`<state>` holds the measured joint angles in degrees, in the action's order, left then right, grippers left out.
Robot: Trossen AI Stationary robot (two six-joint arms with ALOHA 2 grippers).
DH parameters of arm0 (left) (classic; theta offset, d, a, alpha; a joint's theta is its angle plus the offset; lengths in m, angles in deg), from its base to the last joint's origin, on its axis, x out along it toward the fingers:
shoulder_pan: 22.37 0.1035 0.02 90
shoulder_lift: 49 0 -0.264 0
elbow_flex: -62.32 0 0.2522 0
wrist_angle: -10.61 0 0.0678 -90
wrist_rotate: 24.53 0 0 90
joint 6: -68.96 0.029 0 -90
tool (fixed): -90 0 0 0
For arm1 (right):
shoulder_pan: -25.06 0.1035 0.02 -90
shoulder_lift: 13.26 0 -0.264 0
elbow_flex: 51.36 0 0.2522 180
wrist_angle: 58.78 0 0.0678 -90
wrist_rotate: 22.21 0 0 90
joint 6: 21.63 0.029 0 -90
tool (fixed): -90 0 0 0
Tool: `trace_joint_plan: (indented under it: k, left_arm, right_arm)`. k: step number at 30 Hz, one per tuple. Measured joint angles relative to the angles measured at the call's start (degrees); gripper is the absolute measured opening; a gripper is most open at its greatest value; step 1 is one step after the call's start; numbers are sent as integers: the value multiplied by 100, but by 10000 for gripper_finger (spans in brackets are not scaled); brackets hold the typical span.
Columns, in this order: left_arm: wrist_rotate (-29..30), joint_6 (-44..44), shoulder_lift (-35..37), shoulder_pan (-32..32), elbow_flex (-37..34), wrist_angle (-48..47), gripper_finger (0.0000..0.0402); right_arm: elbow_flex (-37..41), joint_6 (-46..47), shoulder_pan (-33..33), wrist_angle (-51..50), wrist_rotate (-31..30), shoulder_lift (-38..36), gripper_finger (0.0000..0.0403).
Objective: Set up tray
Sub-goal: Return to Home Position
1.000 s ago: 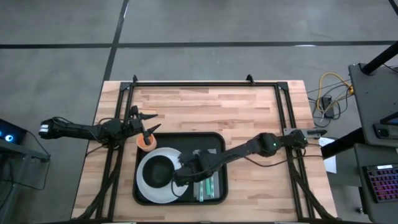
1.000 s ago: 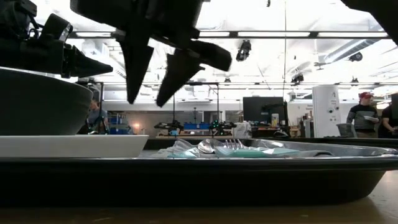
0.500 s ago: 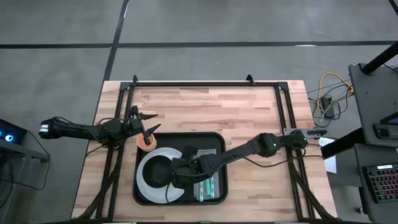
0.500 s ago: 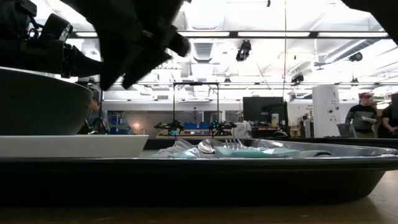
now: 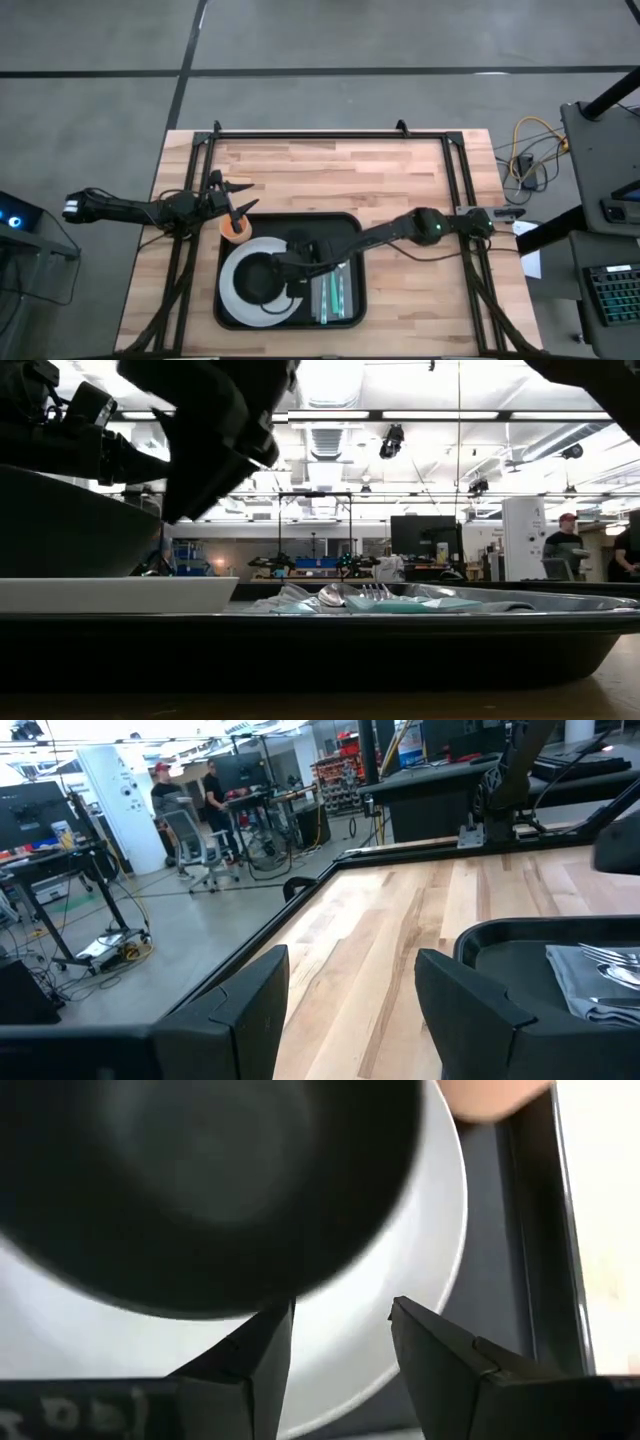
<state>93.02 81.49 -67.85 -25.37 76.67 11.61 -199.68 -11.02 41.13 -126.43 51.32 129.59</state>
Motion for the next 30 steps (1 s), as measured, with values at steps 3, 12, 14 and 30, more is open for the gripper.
trace_joint_plan:
  k: [3, 12, 14, 30]
  left_arm:
    - [2, -2, 0, 0, -2, 0, 198]
    - [0, -2, 0, -2, -2, 0, 198]
    - [0, 1, 0, -1, -2, 0, 198]
    - [2, -2, 0, -2, 1, 0, 198]
  right_arm:
    - [21, -87, -53, -159, 5, 0, 161]
    - [747, -673, -216, 5, 630, -176, 156]
    - [1132, -831, -329, 408, 1042, -438, 157]
    - [7666, -959, -1103, 5646, 2315, -4839, 153]
